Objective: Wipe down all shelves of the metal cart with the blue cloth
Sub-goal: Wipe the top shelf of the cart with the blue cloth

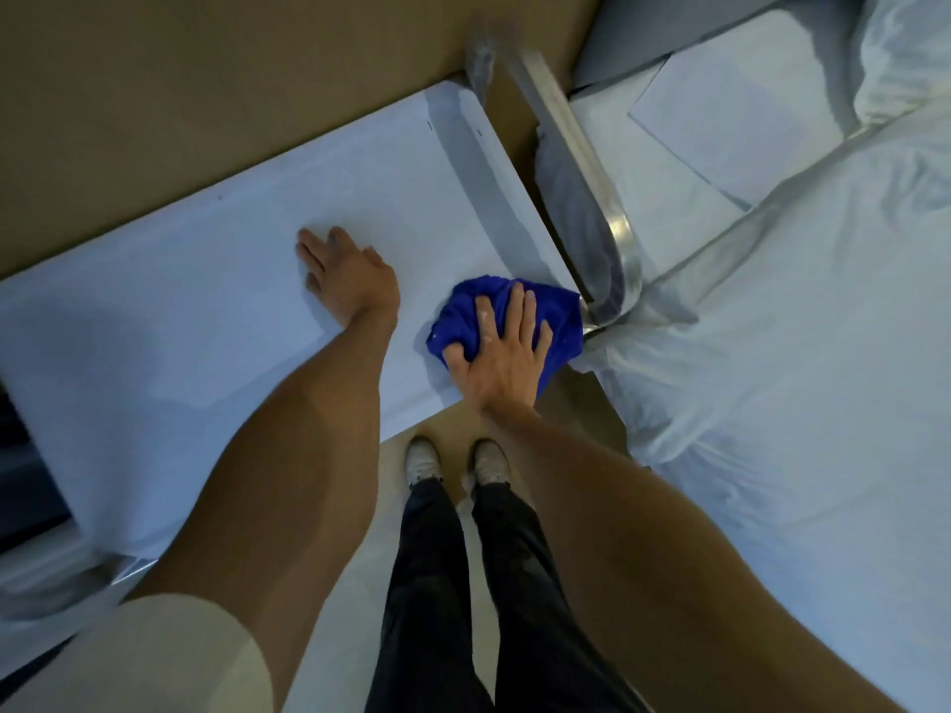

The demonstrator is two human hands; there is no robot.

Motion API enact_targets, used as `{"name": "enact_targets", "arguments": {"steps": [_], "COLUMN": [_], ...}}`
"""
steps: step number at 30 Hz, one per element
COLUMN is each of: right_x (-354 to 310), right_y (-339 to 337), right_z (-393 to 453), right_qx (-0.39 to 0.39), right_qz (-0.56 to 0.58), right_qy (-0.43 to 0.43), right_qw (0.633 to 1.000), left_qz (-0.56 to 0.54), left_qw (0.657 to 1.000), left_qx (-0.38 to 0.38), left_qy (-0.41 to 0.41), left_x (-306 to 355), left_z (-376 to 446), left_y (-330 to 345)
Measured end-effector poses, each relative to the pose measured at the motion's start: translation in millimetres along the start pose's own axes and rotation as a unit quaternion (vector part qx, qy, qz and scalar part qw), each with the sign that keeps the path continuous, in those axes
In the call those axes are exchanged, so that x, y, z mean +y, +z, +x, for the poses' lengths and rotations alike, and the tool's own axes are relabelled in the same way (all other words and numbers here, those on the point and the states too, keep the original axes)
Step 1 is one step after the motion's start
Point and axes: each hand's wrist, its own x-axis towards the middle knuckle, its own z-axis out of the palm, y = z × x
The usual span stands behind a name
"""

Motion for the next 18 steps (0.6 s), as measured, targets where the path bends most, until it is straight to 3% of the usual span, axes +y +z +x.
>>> {"name": "enact_targets", "arguments": {"steps": [6, 12, 18], "right_x": [11, 43, 44], "right_y": [-12, -24, 8], "right_z": [12, 33, -35], "right_qx": [0.009, 0.039, 0.048], "right_qz": [-0.011, 0.004, 0.033], "right_qy": [0.005, 0.037, 0.01], "right_qw": [1.0, 0.999, 0.998], "left_qz": [0.041, 0.048, 0.04], "left_qw": [0.998, 0.997, 0.997], "left_qx": [-0.046, -0.047, -0.05], "left_qy": [0.025, 0.031, 0.033], "left_x": [-46, -37, -37], "left_z": [-97, -97, -93], "left_y": [14, 18, 18]}}
